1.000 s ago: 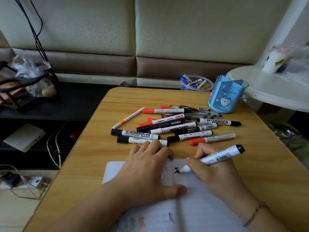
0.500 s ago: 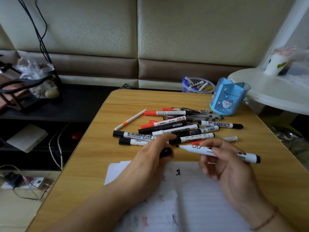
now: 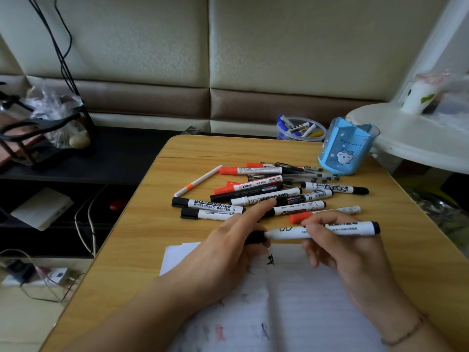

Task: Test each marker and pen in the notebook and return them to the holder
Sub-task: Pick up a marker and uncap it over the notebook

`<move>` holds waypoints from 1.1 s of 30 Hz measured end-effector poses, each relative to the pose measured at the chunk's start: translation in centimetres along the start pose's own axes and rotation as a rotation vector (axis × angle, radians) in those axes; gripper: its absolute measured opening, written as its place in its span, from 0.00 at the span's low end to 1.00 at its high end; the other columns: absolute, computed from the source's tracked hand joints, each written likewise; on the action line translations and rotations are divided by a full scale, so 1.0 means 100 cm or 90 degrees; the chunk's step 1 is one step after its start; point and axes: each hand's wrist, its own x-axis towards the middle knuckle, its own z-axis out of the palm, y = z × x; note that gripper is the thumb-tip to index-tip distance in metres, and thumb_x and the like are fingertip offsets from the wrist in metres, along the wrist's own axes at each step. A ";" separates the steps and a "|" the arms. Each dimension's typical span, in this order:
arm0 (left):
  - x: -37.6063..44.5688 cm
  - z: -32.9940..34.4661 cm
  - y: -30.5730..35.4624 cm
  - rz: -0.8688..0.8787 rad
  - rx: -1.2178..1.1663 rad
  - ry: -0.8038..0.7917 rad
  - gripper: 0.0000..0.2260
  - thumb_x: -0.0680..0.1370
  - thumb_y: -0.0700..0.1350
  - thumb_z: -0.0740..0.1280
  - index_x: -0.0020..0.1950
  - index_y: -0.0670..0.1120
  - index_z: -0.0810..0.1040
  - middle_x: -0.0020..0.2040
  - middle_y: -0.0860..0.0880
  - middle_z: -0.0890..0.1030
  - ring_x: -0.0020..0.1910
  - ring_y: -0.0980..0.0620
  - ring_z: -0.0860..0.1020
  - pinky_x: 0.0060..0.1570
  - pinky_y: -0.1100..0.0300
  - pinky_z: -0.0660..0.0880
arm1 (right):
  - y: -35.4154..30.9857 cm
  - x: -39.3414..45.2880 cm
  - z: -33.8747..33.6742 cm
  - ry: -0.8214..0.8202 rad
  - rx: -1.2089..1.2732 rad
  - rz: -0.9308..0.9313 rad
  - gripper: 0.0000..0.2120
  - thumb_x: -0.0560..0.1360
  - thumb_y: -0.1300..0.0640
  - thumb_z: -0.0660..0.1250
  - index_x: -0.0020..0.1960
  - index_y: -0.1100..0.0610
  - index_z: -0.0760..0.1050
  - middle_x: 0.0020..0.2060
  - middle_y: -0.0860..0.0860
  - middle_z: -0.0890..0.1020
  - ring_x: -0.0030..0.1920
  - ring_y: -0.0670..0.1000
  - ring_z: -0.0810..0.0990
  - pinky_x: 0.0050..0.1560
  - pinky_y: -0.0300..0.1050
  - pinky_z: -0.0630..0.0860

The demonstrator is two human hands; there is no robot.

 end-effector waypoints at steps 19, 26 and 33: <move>-0.003 0.000 0.009 0.001 -0.020 -0.045 0.41 0.73 0.31 0.55 0.77 0.65 0.47 0.50 0.53 0.74 0.43 0.63 0.73 0.50 0.71 0.71 | -0.007 -0.002 0.004 -0.048 0.003 0.025 0.24 0.61 0.37 0.77 0.46 0.55 0.84 0.35 0.61 0.82 0.26 0.59 0.79 0.23 0.39 0.67; -0.005 0.003 0.007 -0.003 -0.054 -0.040 0.42 0.74 0.28 0.57 0.77 0.64 0.49 0.48 0.55 0.73 0.43 0.65 0.74 0.47 0.76 0.67 | -0.008 -0.005 0.006 -0.076 -0.003 0.008 0.17 0.65 0.43 0.77 0.46 0.54 0.84 0.28 0.62 0.81 0.27 0.57 0.81 0.31 0.31 0.72; -0.002 0.004 0.006 0.016 -0.014 -0.063 0.41 0.75 0.28 0.59 0.78 0.62 0.51 0.46 0.53 0.74 0.42 0.59 0.72 0.43 0.73 0.67 | -0.005 -0.009 0.005 -0.093 0.027 0.026 0.14 0.66 0.48 0.76 0.46 0.56 0.83 0.31 0.61 0.84 0.29 0.49 0.82 0.32 0.32 0.74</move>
